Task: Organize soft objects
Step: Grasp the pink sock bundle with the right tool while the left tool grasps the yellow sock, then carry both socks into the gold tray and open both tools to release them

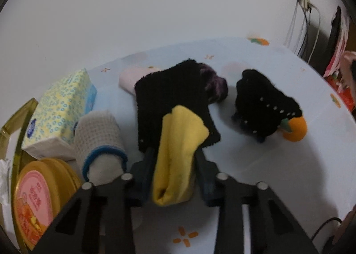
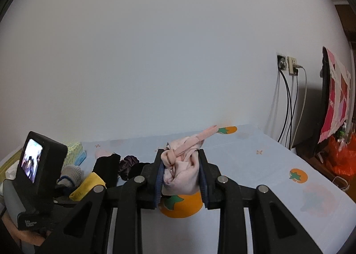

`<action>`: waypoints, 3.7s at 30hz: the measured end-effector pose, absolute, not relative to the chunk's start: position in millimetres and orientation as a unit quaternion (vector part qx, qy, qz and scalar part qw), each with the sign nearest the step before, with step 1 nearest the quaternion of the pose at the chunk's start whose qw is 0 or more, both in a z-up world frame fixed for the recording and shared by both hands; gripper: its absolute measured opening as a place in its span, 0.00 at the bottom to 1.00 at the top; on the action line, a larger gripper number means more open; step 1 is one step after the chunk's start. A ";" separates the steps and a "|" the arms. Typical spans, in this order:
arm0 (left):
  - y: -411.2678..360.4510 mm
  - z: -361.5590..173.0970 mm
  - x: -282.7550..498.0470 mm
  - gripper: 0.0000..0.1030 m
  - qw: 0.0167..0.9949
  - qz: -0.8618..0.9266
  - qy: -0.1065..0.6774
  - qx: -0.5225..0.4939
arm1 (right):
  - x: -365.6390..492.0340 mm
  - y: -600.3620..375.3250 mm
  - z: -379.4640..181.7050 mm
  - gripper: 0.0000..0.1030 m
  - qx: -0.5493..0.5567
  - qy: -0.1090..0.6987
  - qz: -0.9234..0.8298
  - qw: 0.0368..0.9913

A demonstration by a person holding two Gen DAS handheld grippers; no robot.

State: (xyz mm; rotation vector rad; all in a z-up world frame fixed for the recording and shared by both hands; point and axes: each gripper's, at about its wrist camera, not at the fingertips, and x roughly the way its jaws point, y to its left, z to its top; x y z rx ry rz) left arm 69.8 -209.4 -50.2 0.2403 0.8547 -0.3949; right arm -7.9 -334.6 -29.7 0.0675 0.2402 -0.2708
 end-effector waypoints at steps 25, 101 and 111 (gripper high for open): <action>-144.0 -4.0 0.9 0.10 0.956 -0.203 0.211 0.025 | -21.9 -324.7 -26.4 0.29 0.010 0.073 -0.158 0.985; 122.8 23.0 104.5 0.10 0.944 0.004 0.328 0.012 | 170.8 -39.0 9.9 0.29 0.015 0.247 0.083 0.965; 125.1 4.4 123.0 0.10 0.926 0.003 0.376 0.017 | 213.8 -29.7 -7.8 0.29 0.034 0.329 0.097 0.939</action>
